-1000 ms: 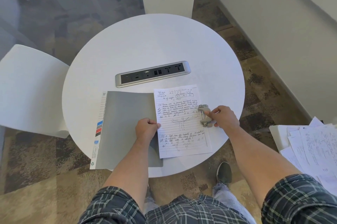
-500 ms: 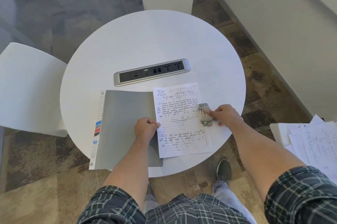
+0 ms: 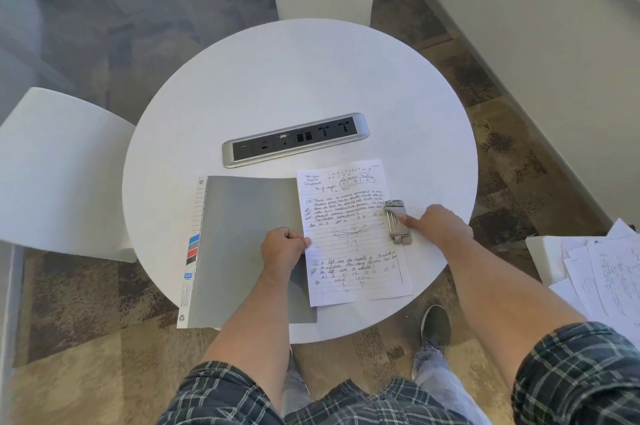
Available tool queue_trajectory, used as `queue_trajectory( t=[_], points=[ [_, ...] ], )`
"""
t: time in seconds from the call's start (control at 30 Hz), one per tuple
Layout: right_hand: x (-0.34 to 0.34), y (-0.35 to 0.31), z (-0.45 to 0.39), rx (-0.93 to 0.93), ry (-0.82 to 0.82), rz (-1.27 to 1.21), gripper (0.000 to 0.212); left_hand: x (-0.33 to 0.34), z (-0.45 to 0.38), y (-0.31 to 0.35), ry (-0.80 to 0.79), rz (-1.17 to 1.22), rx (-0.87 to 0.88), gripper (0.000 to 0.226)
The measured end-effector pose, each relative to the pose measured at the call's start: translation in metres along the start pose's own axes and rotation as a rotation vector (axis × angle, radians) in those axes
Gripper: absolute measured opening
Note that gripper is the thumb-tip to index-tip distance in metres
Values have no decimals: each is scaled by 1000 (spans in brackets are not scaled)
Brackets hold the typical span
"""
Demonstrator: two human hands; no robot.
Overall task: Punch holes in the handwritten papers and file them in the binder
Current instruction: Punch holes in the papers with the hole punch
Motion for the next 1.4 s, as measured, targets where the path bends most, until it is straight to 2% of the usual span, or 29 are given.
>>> queue_trajectory(
  t=[0.13, 0.23, 0.33, 0.5, 0.6, 1.4],
  points=[
    [-5, 1, 1, 19, 5, -3, 76, 0, 0, 3, 1, -11, 22, 21],
    [-15, -1, 7, 21, 94, 79, 73, -1, 2, 4, 24, -17, 31, 21],
    [-20, -11, 16, -66, 218, 136, 68, -1, 5, 7, 35, -16, 42, 21],
    [-7, -12, 35, -116, 272, -158, 50, -3, 9, 7, 29, -7, 46, 16],
    [-5, -17, 45, -153, 303, -240, 36, -3, 10, 8, 24, -11, 56, 16],
    [-53, 6, 13, 39, 399, 3, 37, -3, 20, 16, 38, -54, 106, 19]
  ],
)
Point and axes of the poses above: each hand's wrist, its own z-axis away from the middle knuckle, its own x-axis out of the palm, y = z × x, the point moved 9 cm from there along -z, towards the middle knuckle, and after that the axes turned 15 degrees about y, right-handed, at the moved point
